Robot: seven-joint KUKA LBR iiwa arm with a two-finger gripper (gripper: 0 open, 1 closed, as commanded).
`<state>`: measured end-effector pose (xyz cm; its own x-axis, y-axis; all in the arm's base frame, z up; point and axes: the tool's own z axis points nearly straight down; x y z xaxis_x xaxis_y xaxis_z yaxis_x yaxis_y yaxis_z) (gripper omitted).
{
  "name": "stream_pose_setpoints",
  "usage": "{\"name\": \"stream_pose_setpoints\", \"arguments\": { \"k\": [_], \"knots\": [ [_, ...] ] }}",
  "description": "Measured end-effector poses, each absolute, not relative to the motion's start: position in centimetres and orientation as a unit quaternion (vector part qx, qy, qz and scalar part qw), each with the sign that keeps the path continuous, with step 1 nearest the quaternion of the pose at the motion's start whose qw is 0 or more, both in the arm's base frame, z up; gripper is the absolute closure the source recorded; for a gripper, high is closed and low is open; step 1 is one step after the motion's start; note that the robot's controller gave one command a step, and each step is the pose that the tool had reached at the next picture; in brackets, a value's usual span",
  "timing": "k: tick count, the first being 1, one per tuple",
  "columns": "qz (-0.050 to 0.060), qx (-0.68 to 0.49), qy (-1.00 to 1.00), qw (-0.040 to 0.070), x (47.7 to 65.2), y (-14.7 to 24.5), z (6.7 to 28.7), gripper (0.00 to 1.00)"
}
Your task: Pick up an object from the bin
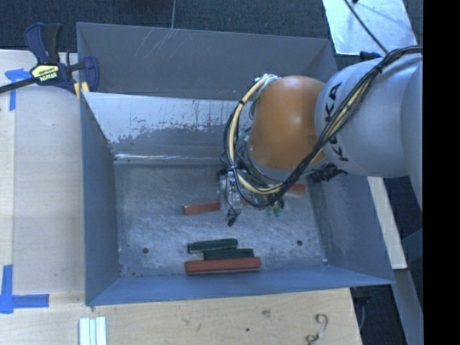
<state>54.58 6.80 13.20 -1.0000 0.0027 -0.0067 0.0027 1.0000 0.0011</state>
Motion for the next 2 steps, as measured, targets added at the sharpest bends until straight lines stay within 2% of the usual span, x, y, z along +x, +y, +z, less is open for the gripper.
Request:
{"name": "stream_pose_setpoints", "arguments": {
  "k": [2],
  "knots": [
    [0.0,0.004,1.0,0.003,54.8,6.7,16.0,1.0]
  ]
}}
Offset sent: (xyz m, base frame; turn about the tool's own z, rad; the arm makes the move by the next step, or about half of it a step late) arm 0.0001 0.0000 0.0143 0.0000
